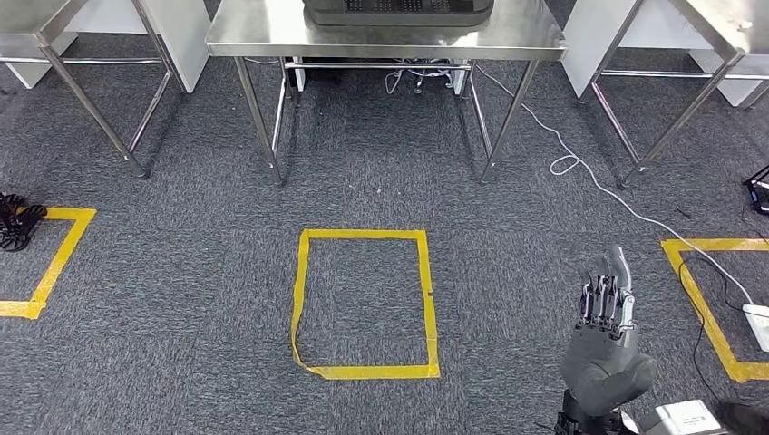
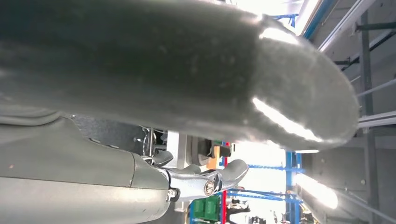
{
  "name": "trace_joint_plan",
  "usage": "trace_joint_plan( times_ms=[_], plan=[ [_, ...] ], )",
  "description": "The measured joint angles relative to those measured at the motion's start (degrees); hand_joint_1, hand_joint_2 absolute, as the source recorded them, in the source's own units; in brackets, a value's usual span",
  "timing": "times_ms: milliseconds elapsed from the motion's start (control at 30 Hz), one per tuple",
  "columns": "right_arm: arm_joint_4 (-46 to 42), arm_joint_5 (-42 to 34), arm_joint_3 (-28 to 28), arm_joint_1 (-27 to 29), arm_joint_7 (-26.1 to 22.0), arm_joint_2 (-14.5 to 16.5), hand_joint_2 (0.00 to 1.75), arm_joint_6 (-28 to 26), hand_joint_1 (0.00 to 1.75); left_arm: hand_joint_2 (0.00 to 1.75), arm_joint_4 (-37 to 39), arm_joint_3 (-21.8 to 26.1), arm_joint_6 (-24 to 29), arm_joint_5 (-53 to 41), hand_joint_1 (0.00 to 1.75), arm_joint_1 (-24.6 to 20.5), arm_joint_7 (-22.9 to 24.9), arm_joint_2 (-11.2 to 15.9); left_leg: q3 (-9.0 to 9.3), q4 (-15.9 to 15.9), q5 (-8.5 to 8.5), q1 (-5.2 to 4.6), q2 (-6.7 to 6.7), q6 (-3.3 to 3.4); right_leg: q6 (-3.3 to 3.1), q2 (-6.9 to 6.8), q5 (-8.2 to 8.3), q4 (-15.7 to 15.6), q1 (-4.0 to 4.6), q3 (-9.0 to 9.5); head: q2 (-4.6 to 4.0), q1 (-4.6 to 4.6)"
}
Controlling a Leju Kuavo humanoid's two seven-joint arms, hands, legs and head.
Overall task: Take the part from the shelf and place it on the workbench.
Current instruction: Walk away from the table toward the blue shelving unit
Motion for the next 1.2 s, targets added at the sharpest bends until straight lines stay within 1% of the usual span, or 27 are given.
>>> trace_joint_plan(
  times_ms=[33, 67, 100, 167, 200, 233, 300, 333, 367, 400, 433, 467, 500, 533, 567, 600, 700, 767, 833, 867, 900, 933, 1000, 1033, 1067, 1133, 1200],
  plan=[
    [0.01, 0.1, 0.01, -0.02, 0.02, -0.02, 0.0, -0.14, 0.0, 0.0, 0.0, 0.0, 0.0, -0.02, 0.0, -0.01, 0.0, -0.01, -0.46, 0.0, 0.69, -0.04, -0.02, -0.35, -0.26, 0.05, -0.24, -4.28, 0.11, 3.0, 0.0, -0.05],
    [0.03, 0.2, 0.02, 0.02, 0.07, -0.04, 0.0, -0.3, 0.0, 0.0, 0.0, 0.0, 0.01, -0.06, 0.0, -0.02, -0.01, -0.01, -0.68, -0.08, 1.37, -0.09, -0.03, -0.73, -0.74, 0.09, -0.71, -7.45, 0.28, 4.98, 0.0, -0.08],
    [0.06, 0.29, 0.03, 0.09, 0.14, -0.07, 0.0, -0.45, 0.0, 0.0, 0.0, 0.0, 0.02, -0.14, 0.0, -0.02, -0.01, -0.02, -0.77, -0.3, 2.04, -0.09, -0.03, -1.14, -1.32, 0.13, -1.06, -9.19, 0.53, 5.88, 0.0, -0.11],
    [0.2, 0.47, 0.03, 0.28, 0.3, -0.14, 0.0, -0.74, 0.0, 0.0, 0.01, 0.01, 0.08, -0.38, 0.0, 0.13, -0.02, -0.04, -0.94, -0.87, 2.98, 0.09, -0.04, -1.94, -2.46, 0.09, -0.28, -9.59, 0.51, 4.93, 0.0, -0.19],
    [0.26, 0.61, 0.02, 0.33, 0.43, -0.17, 0.0, -0.91, 0.0, 0.0, 0.02, 0.02, 0.11, -0.5, 0.0, 0.22, -0.02, -0.03, -1.32, -0.41, 1.9, 0.2, -0.11, -2.19, -3.11, 0.05, 0.41, -9.63, 0.39, 4.32, 0.0, -0.24],
    [0.34, 0.78, 0.03, 0.41, 0.6, -0.19, 0.0, -1.1, 0.0, 0.0, 0.02, 0.02, 0.14, -0.57, 0.0, 0.34, -0.02, -0.03, -1.85, 1.11, -0.45, 0.27, -0.18, -2.35, -3.71, -0.01, 1.2, -9.74, 0.21, 3.62, 0.0, -0.38],
    [0.58, 1.12, 0.05, 0.61, 0.92, -0.2, 0.0, -1.45, 0.0, 0.0, 0.02, 0.02, 0.17, -0.64, 0.0, 0.43, -0.02, -0.03, -3.13, 7.61, -7.17, 0.34, -0.31, -2.5, -4.5, -0.08, 2.62, -9.74, 0.28, 2.14, 0.0, -0.57],
    [0.74, 1.21, 0.06, 0.69, 1.01, -0.21, 0.0, -1.57, 0.0, 0.0, 0.03, 0.02, 0.17, -0.66, 0.0, 0.47, -0.02, -0.04, -3.55, 11.45, -9.35, 0.36, -0.33, -2.61, -4.63, -0.12, 3.24, -9.69, 0.43, 1.54, 0.0, -0.63],
    [0.89, 1.25, 0.06, 0.73, 1.06, -0.21, 0.0, -1.64, 0.0, 0.0, 0.03, 0.02, 0.17, -0.68, 0.0, 0.48, -0.01, -0.04, -3.58, 14.52, -10.02, 0.38, -0.35, -2.72, -4.65, -0.15, 3.82, -9.62, 0.58, 0.92, 0.0, -0.61],
    [1.02, 1.25, 0.06, 0.75, 1.1, -0.22, 0.0, -1.67, 0.0, 0.0, 0.03, 0.02, 0.17, -0.7, 0.0, 0.48, -0.02, -0.04, -2.88, 15.98, -9.29, 0.4, -0.35, -2.79, -4.56, -0.17, 4.39, -9.47, 0.68, 0.22, 0.0, -0.62],
    [1.14, 1.28, 0.06, 0.77, 1.11, -0.22, 0.0, -1.71, 0.0, 0.0, 0.03, 0.02, 0.17, -0.7, 0.0, 0.47, -0.02, -0.04, -1.18, 15.38, -7.82, 0.43, -0.34, -2.81, -4.39, -0.17, 4.88, -9.21, 0.72, -0.51, 0.0, -0.62],
    [1.23, 1.46, 0.05, 0.8, 1.21, -0.22, 0.0, -1.88, 0.0, 0.0, 0.02, 0.02, 0.17, -0.7, 0.0, 0.46, -0.02, -0.03, 1.54, 12.71, -6.42, 0.47, -0.34, -2.81, -4.18, -0.15, 5.26, -8.78, 0.71, -1.32, 0.0, -0.64],
    [1.33, 1.82, 0.04, 0.83, 1.45, -0.22, 0.0, -2.21, 0.0, 0.0, 0.02, 0.02, 0.18, -0.75, 0.0, 0.41, -0.03, -0.05, 4.75, 8.85, -6.05, 0.47, -0.39, -2.83, -3.96, -0.13, 5.5, -8.24, 0.76, -2.13, 0.0, -0.65],
    [1.51, 2.43, 0.01, 0.82, 1.86, -0.23, 0.0, -2.73, 0.0, 0.0, 0.02, 0.02, 0.2, -0.82, 0.0, 0.36, -0.07, -0.08, 7.51, 5.0, -6.43, 0.43, -0.52, -2.74, -3.76, -0.13, 5.63, -7.64, 0.83, -2.78, 0.0, -0.58],
    [1.8, 3.18, -0.06, 0.77, 2.35, -0.24, 0.0, -3.35, 0.0, 0.0, 0.02, 0.01, 0.23, -0.91, 0.0, 0.31, -0.11, -0.11, 9.3, 2.05, -7.32, 0.32, -0.64, -2.56, -3.5, -0.15, 5.78, -7.13, 0.94, -3.3, 0.0, -0.52],
    [2.36, 4.05, -0.15, 0.71, 2.96, -0.25, 0.0, -3.96, 0.0, 0.0, 0.02, 0.01, 0.29, -1.03, 0.0, 0.25, -0.15, -0.14, 9.96, 0.48, -8.14, 0.11, -0.77, -2.23, -3.16, -0.17, 6.03, -6.85, 0.98, -3.72, 0.0, -0.44],
    [6.3, 7.4, -0.86, 0.58, 5.0, -0.24, 0.0, -5.43, 0.0, 0.0, 0.02, 0.0, 0.63, -1.54, 0.0, 0.26, -0.17, -0.18, 8.96, -0.45, -7.56, -0.11, -0.66, -0.43, -2.15, -0.12, 6.29, -6.11, 0.78, -4.8, 0.0, -0.24],
    [11.27, 9.21, -2.0, 0.18, 5.78, -0.17, 0.0, -5.35, 0.0, 0.0, 0.02, 0.0, 0.83, -1.95, 0.0, 0.29, -0.14, -0.22, 7.76, -0.65, -6.54, 0.01, -0.44, 0.62, -2.25, -0.05, 3.59, -1.99, 0.67, -6.85, 0.0, -0.02],
    [18.59, 9.91, -3.78, -0.85, 5.43, -0.02, 0.0, -3.88, 0.0, 0.0, 0.02, 0.0, 0.86, -2.39, 0.0, 0.28, -0.12, -0.23, 6.4, -0.62, -5.53, -0.03, -0.34, 0.92, -2.49, -0.02, -0.35, 5.35, 0.59, -9.64, 0.0, 0.13],
    [22.81, 10.28, -4.87, -1.5, 4.74, 0.09, 0.0, -3.04, 0.0, 0.0, 0.02, 0.0, 0.87, -2.66, 0.0, 0.29, -0.11, -0.23, 5.71, -0.6, -5.05, -0.04, -0.31, 0.9, -2.39, -0.02, -1.61, 8.05, 0.53, -10.34, 0.0, 0.14],
    [27.06, 10.92, -6.03, -2.28, 3.9, 0.23, 0.0, -2.46, 0.0, 0.0, 0.02, -0.01, 0.87, -2.88, 0.0, 0.32, -0.09, -0.25, 5.13, -0.58, -4.61, -0.04, -0.29, 0.85, -2.1, -0.02, -1.99, 8.64, 0.44, -9.91, 0.0, 0.15],
    [31.6, 11.91, -7.36, -3.25, 3.15, 0.4, 0.0, -2.26, 0.0, 0.0, 0.03, -0.01, 0.89, -3.15, 0.0, 0.34, -0.07, -0.27, 4.66, -0.58, -4.22, -0.03, -0.29, 0.73, -1.66, -0.04, -1.54, 6.71, 0.34, -8.13, 0.0, 0.15],
    [40.99, 14.41, -10.28, -5.82, 2.56, 0.66, 0.0, -3.33, 0.0, 0.0, 0.03, -0.05, 0.95, -3.66, 0.0, 0.37, -0.04, -0.37, 4.35, -0.55, -3.6, -0.01, -0.26, 0.36, -0.96, -0.09, 0.33, -1.72, 0.21, -2.36, 0.0, 0.18],
    [46.78, 15.74, -11.95, -7.58, 2.29, 0.69, 0.0, -4.64, 0.0, 0.0, 0.03, -0.07, 1.0, -3.93, 0.0, 0.35, -0.04, -0.41, 4.34, -0.52, -3.34, -0.06, -0.22, 0.07, -0.98, -0.08, 1.15, -5.56, 0.32, 0.0, 0.0, 0.15],
    [52.82, 16.92, -13.59, -9.45, 1.88, 0.64, 0.0, -6.34, 0.0, 0.0, 0.03, -0.1, 1.04, -4.21, 0.0, 0.31, -0.04, -0.44, 4.39, -0.49, -3.12, -0.1, -0.15, -0.24, -1.21, -0.06, 1.6, -7.92, 0.49, 1.37, 0.0, 0.13],
    [65.46, 18.82, -16.82, -12.87, 1.05, 0.37, 0.0, -9.95, 0.0, 0.0, 0.02, -0.16, 1.14, -4.68, 0.0, 0.15, -0.04, -0.49, 4.35, -0.48, -2.83, -0.16, -0.14, -0.82, -1.89, -0.02, 2.01, -9.01, 0.91, 1.81, 0.0, 0.07],
    [75.15, 19.9, -19.21, -14.73, 0.99, 0.05, 0.0, -12.24, 0.0, 0.0, 0.02, -0.22, 1.25, -4.97, 0.0, 0.04, 0.01, -0.52, 4.28, -0.63, -2.77, -0.15, -0.28, 0.05, -2.07, -0.05, 2.31, -9.13, 0.92, 1.84, 0.0, 0.05]
  ],
)
